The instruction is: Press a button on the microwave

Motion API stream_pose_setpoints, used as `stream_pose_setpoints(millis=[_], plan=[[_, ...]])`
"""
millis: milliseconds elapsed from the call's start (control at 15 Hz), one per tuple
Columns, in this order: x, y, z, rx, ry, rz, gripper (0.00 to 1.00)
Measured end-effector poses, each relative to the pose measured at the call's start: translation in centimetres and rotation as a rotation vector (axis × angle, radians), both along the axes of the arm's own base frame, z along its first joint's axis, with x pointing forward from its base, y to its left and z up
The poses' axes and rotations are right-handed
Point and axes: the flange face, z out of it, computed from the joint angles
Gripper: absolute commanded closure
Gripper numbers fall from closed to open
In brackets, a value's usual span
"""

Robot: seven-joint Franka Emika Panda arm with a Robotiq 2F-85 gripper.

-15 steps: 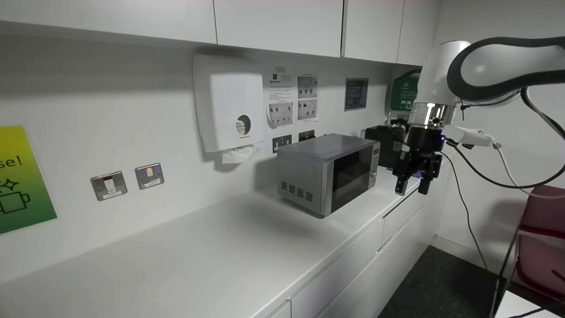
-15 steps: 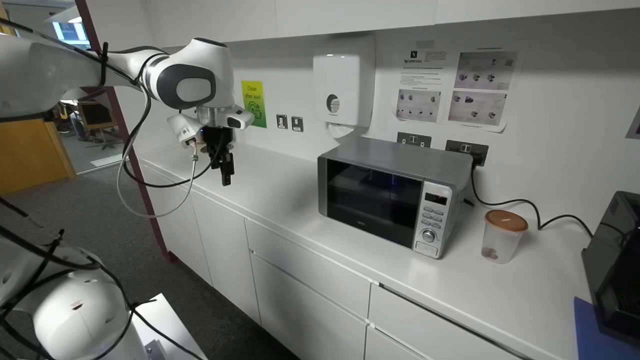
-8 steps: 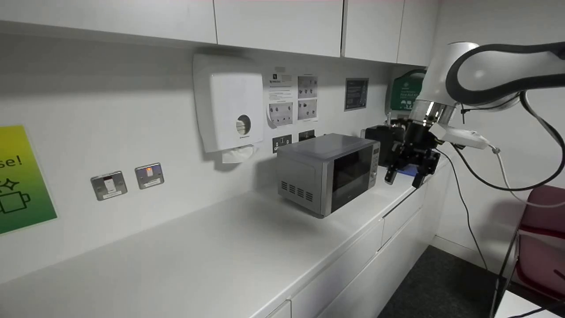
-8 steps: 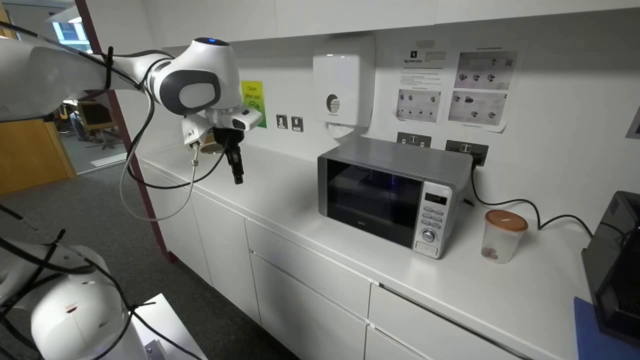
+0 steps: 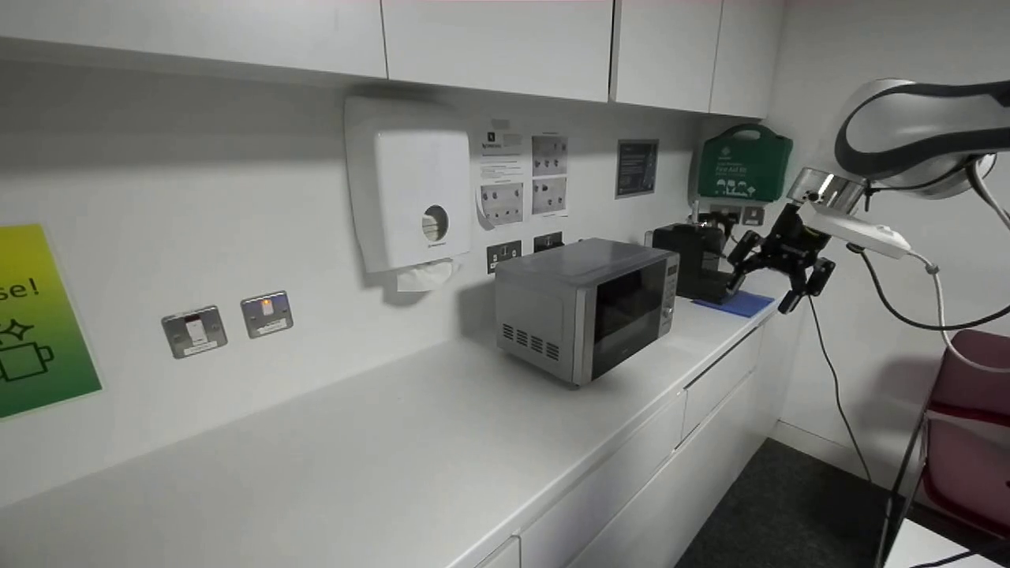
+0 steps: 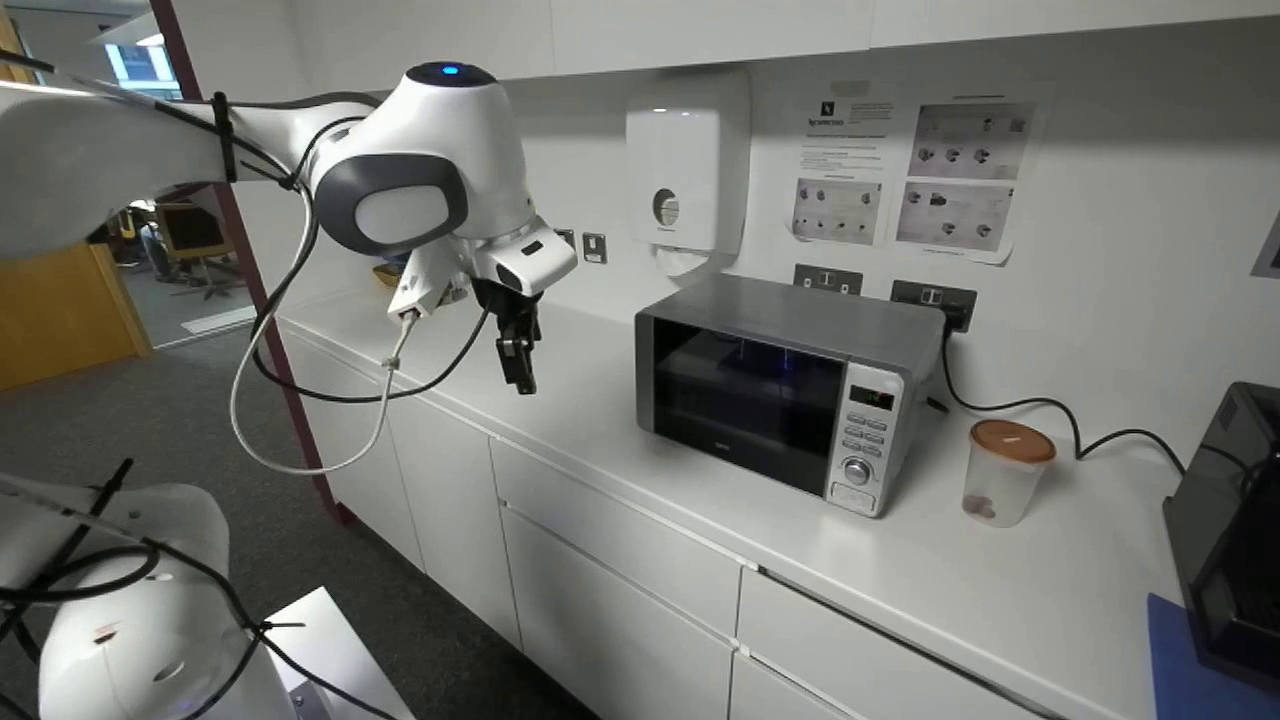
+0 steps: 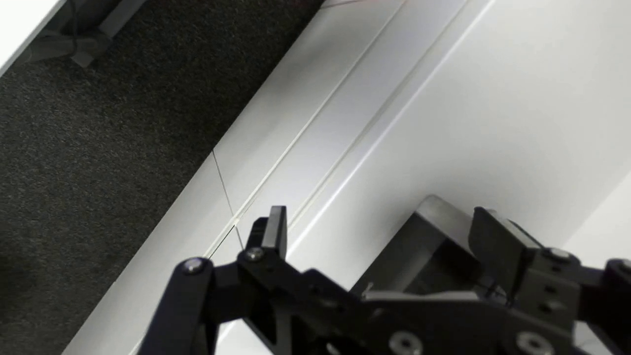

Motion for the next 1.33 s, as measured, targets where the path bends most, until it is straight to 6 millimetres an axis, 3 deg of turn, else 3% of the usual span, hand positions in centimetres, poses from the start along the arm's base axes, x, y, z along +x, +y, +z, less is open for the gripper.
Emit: stream_pose_setpoints(millis=[200,333,1000,1133,1333], plan=[[-1.2,-4.0,1.3,-0.005,-0.086,-0.124,0.00],[-1.7,-5.4,1.6,-0.012,-0.105,-0.194,0.00],[-1.2,-6.0,1.6,-0.012,-0.144,-0.238,0.00],[-0.5,-7.7,1.0,-0.001,-0.200,-0.294,0.00],[0.6,-12.2,-1.3,0.041,-0.262,-0.428,0.00]])
